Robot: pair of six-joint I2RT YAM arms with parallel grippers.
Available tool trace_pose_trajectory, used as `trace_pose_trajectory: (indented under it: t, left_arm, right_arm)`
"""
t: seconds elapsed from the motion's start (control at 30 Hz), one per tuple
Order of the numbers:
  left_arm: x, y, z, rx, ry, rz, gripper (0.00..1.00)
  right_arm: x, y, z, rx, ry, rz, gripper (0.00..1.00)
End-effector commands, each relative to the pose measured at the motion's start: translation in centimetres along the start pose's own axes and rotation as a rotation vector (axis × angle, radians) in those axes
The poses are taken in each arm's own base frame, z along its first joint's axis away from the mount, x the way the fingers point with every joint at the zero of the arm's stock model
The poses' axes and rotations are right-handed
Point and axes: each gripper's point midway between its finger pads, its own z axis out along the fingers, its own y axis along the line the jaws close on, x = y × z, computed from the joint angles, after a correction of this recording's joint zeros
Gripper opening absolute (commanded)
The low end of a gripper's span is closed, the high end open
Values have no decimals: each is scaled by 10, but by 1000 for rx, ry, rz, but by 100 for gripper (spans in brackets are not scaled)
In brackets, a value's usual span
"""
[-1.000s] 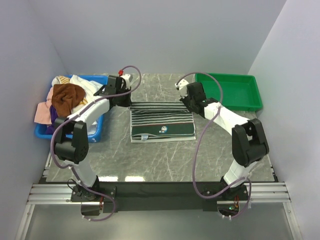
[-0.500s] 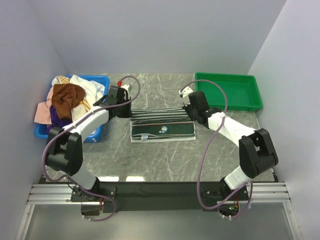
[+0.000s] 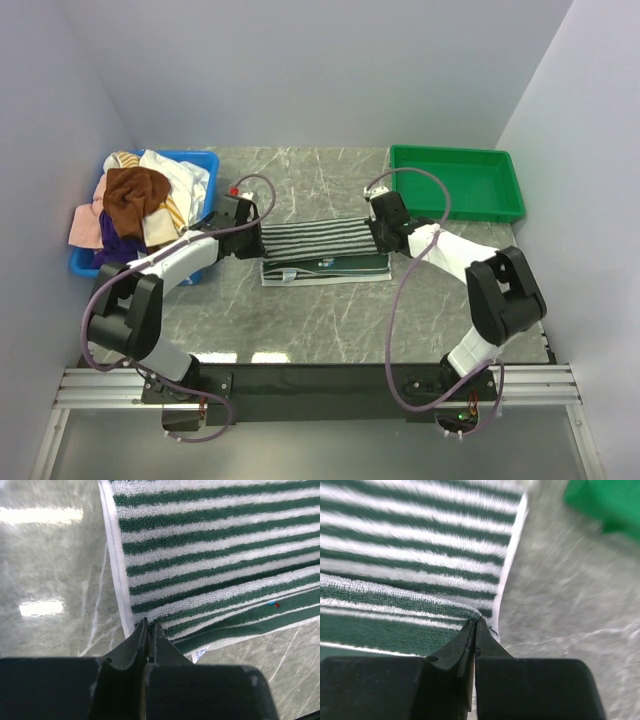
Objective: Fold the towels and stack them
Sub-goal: Fold the towel
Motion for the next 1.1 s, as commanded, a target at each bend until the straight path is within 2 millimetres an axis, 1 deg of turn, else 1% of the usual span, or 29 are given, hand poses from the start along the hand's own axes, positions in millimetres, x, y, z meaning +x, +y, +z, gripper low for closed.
trace_pose_trajectory:
  t: [0.0, 0.03, 0.07, 0.2, 0.27, 0.37, 0.43, 0.57, 0.67, 0.83, 0.97, 1.07]
  left_arm:
    - [10, 16, 9, -77, 20, -35, 1]
    - [10, 22, 10, -111, 8, -33, 1]
    - [13, 23, 11, -119, 12, -32, 1]
    - [16, 24, 11, -124, 17, -45, 1]
    - [22, 26, 12, -133, 29, -50, 1]
    - [25, 29, 12, -147, 39, -53, 1]
    - [18, 28, 9, -157, 18, -49, 1]
    - [-3, 24, -5, -169, -39, -41, 1]
    - [-11, 21, -12, -165, -60, -40, 1]
    - [-9, 21, -17, -163, -61, -46, 1]
    - [1, 22, -16, -161, -48, -54, 1]
    - [10, 22, -15, -160, -36, -53, 1]
  right_arm:
    - [20, -20, 4, 119, 95, 58, 0]
    - [21, -18, 4, 113, 96, 63, 0]
    - [22, -17, 4, 109, 93, 70, 0]
    - [27, -16, 4, 108, 93, 88, 0]
    - [29, -14, 4, 105, 100, 99, 0]
    - [27, -18, 2, 121, 87, 122, 0]
    - [22, -21, -1, 135, 68, 125, 0]
    - [7, -26, -15, 145, 15, 141, 0]
    - [3, -27, -23, 142, -4, 158, 0]
    - [11, -25, -27, 129, 4, 181, 0]
    - [25, -22, -26, 130, 34, 194, 0]
    - [31, -24, -27, 148, 45, 216, 0]
